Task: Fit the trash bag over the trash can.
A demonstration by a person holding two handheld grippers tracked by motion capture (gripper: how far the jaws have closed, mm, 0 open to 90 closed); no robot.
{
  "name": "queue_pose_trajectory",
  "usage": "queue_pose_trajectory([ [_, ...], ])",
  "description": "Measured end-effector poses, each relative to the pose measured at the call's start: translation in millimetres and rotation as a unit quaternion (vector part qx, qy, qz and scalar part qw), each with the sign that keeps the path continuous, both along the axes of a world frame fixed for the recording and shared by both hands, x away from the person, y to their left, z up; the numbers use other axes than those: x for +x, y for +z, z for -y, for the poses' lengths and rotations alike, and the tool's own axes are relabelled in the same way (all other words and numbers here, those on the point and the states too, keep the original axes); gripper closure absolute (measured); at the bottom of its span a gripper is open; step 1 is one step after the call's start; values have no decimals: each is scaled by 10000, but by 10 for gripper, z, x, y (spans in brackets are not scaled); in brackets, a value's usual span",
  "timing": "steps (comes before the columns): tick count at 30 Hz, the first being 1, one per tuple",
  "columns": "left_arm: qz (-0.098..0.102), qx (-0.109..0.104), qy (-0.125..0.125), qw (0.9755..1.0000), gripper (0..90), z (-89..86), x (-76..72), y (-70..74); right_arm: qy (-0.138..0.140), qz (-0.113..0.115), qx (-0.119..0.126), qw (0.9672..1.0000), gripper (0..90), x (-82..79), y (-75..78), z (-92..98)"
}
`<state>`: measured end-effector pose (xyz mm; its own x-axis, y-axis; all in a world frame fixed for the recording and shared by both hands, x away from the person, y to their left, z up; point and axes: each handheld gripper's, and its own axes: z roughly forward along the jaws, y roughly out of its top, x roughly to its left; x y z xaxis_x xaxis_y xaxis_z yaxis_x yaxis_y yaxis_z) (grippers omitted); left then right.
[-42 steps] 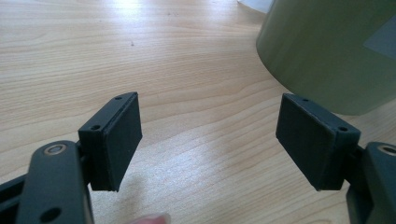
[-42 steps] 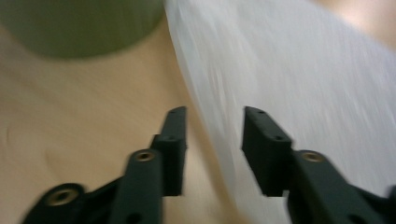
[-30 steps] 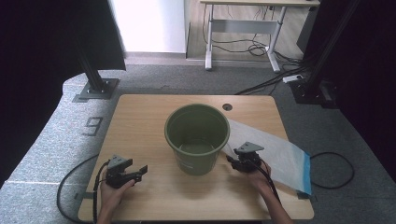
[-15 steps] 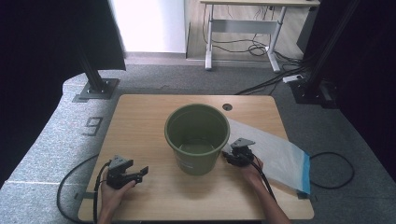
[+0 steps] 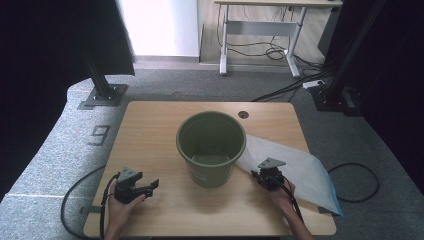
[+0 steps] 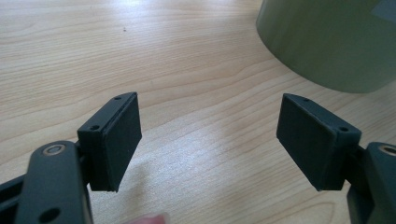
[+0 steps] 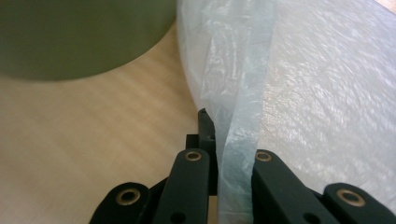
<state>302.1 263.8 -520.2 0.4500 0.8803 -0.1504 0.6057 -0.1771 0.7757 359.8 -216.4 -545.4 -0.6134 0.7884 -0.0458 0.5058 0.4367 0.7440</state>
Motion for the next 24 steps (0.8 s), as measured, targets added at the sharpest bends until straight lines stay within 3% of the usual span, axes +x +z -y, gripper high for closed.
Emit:
queue_pose_trajectory([
  [2,15,-61,15,10000,219,-13,-4,9,98,-19,-33,9999,804,-55,17,-1],
  [4,21,-91,30,10000,219,-29,-3,14,237,-72,-120,9996,629,-55,44,-39],
  [8,12,-94,53,9999,219,-46,-1,7,132,116,-79,9998,410,28,143,-150],
  [14,8,-288,133,9995,219,-95,-8,6,31,172,27,9998,348,220,193,-299],
  [18,13,-340,132,9993,220,-102,-13,10,85,159,-83,9998,346,273,119,-382],
  [24,13,-343,124,9993,220,-100,-15,9,37,68,-281,9996,427,305,4,-420],
])
